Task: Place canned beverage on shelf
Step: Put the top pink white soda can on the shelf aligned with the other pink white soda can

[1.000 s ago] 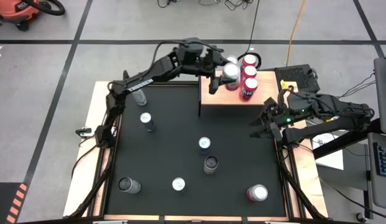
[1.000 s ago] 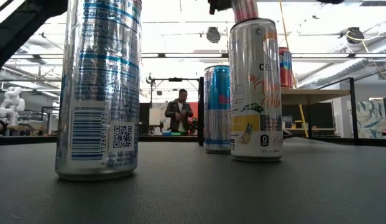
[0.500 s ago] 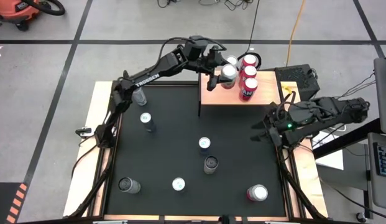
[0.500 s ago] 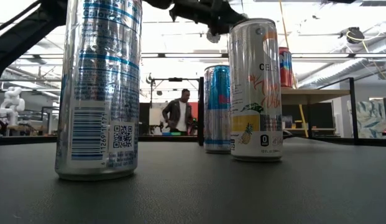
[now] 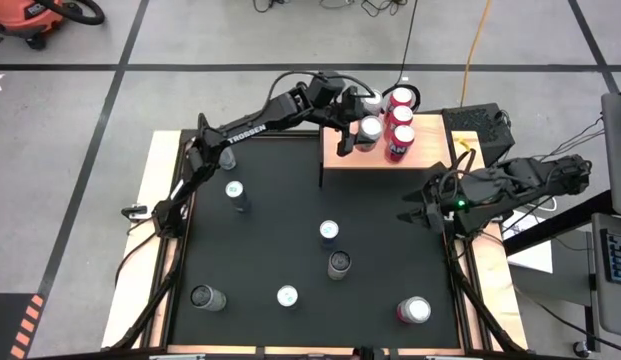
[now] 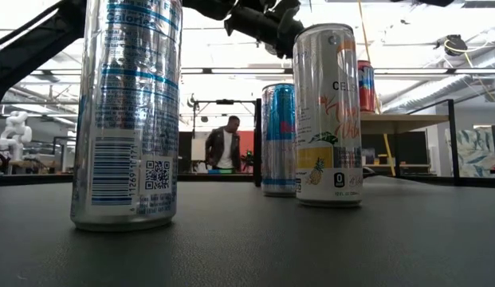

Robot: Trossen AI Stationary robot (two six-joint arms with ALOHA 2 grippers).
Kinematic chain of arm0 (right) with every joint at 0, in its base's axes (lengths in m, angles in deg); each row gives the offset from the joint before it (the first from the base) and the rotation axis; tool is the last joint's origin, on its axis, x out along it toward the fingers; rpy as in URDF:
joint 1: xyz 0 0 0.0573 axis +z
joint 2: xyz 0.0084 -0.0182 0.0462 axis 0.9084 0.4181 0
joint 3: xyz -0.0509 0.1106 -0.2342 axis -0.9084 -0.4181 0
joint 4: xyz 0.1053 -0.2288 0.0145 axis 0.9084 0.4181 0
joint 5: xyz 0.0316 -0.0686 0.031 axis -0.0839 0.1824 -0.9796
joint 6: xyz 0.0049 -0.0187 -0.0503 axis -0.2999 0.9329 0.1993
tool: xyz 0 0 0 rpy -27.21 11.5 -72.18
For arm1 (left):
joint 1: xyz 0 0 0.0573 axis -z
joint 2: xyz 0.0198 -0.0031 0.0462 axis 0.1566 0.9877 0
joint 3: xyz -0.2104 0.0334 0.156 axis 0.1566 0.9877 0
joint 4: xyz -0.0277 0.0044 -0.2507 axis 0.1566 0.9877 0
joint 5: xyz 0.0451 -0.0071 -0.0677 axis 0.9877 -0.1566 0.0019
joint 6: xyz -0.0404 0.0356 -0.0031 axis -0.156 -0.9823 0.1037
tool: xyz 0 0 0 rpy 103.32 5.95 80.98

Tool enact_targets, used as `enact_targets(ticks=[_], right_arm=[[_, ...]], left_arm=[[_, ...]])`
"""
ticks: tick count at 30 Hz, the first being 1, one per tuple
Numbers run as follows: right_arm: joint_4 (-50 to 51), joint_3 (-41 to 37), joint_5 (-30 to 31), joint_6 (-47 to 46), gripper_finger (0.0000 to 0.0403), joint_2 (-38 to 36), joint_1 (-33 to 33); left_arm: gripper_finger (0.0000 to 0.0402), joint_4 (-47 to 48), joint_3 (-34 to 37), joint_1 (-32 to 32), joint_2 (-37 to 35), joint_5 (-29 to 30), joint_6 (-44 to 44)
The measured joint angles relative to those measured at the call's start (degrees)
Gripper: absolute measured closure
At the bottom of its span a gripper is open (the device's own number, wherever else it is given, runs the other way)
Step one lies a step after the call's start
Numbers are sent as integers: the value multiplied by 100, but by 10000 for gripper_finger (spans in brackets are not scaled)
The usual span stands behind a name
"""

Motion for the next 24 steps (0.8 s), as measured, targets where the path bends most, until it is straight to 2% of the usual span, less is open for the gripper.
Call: enact_targets(ticks=[6,12,24], right_arm=[[-7,0,46,0,19,55,0],[-15,0,48,0,19,80,-2],[-42,0,57,-42,19,83,-2]], left_arm=[[104,19,0,45,-1,151,9],[104,33,0,112,-2,672,41],[104,15,0,179,-2,800,47]])
